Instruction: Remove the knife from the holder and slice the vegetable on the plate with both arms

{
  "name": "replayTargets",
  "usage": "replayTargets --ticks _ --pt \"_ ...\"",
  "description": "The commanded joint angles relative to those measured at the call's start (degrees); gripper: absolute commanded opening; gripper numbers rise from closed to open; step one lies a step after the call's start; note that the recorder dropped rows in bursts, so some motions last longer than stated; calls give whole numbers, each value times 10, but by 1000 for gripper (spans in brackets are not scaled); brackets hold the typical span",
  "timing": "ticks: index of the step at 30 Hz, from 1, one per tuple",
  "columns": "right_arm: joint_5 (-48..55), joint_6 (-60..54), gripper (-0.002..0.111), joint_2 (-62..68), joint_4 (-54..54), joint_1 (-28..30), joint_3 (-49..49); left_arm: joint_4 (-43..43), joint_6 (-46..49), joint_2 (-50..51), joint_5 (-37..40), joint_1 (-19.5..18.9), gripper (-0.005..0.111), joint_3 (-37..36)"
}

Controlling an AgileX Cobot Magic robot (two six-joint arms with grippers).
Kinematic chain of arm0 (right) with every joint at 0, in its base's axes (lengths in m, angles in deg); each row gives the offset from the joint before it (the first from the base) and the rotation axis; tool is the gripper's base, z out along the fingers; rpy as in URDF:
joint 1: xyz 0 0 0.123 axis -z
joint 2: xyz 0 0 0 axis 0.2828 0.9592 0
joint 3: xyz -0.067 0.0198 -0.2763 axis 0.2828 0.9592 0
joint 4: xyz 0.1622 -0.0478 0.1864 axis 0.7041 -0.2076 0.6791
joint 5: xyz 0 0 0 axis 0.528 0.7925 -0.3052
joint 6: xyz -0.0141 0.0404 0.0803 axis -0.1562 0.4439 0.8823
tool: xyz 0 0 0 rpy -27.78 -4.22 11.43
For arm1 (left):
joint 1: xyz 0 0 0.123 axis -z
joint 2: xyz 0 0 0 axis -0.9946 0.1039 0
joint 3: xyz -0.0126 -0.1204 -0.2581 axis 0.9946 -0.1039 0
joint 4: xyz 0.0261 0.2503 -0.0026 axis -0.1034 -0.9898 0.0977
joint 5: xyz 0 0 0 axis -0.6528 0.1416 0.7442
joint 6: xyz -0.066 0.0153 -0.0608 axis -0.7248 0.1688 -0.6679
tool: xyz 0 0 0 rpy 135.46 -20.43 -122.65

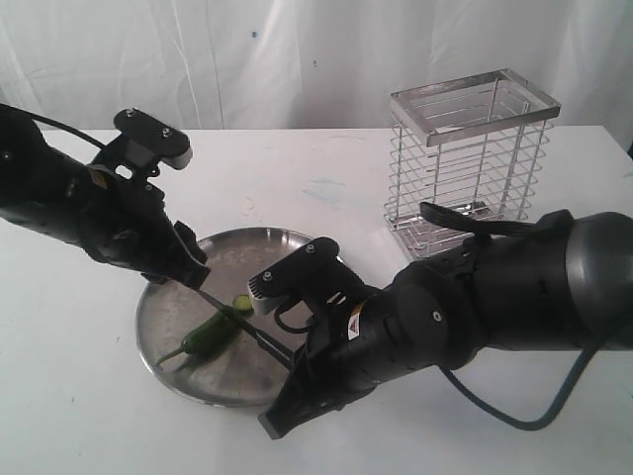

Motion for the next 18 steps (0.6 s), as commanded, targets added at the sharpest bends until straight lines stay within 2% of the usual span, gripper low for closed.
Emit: replayTargets --ticks 1,3,5,18 --pt "-3 3 0 0 -6 2 -1 33 -4 5 9 0 20 3" --pt "-3 4 0 0 -6 2 -1 35 -4 15 3 0 7 3" --pt "-3 4 0 0 -6 2 -1 37 -4 24 -11 0 0 3" --pt "2 4 0 0 -6 2 -1 61 -3 72 -63 0 0 3"
